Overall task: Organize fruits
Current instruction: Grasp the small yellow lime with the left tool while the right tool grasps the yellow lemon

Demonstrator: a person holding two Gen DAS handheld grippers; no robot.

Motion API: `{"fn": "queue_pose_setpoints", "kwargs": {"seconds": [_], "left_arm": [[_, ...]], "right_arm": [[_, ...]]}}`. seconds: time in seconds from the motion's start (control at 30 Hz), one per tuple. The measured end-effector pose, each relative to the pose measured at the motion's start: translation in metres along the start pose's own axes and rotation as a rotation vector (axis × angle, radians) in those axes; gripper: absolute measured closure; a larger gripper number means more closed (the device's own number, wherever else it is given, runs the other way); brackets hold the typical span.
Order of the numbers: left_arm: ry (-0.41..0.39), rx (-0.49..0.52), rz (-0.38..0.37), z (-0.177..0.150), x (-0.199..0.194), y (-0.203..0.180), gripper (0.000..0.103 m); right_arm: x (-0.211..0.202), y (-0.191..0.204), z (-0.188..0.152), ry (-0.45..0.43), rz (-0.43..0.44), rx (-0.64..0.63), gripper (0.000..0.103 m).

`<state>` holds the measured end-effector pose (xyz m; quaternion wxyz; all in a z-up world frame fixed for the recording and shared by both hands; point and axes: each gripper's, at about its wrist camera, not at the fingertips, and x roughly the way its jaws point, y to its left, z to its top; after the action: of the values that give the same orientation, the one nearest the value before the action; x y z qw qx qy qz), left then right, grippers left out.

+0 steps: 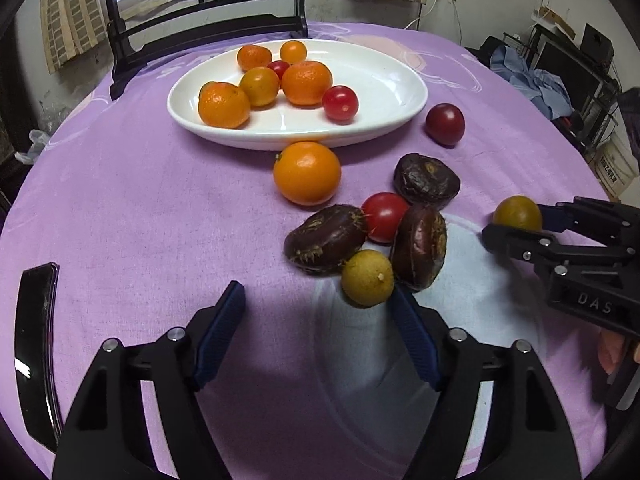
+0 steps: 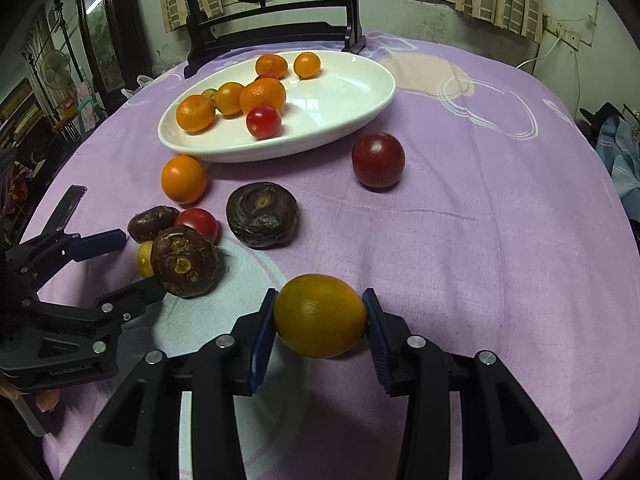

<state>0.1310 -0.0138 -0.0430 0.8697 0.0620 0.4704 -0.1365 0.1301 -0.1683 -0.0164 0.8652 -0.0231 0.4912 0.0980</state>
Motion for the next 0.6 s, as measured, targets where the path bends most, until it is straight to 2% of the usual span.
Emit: {"fn": "queue_pose_setpoints", "kwargs": {"seconds": [0.17,0.33,0.37,0.4,0.6], "left_arm": [[0.008,-0.011,0.019,0.006,0.003,-0.004,0.031],[-0.005,-0.001,0.020,0.011,0.003,-0.013,0.057],[-0.011,0.000,0.016,0.011,0.002,-0.015,0.073],[-0.010,0.004,0.007,0.010,0.000,-0.016,0.079],[0.002,-0.029,-0.029,0.002,-0.009,-0.013,0.079]], "right_arm": [[0.001,0.000,0.000,0.002,0.000,0.000,0.059],[0.001,0.000,-0.001,0.003,0.000,-0.002,0.059],[0.001,0.000,-0.001,0.004,0.001,-0.003,0.059],[0.001,0.000,-0.001,0.004,0.000,-0.005,0.059],[0.000,0.000,-0.001,0.004,0.005,-0.005,0.059]]}}
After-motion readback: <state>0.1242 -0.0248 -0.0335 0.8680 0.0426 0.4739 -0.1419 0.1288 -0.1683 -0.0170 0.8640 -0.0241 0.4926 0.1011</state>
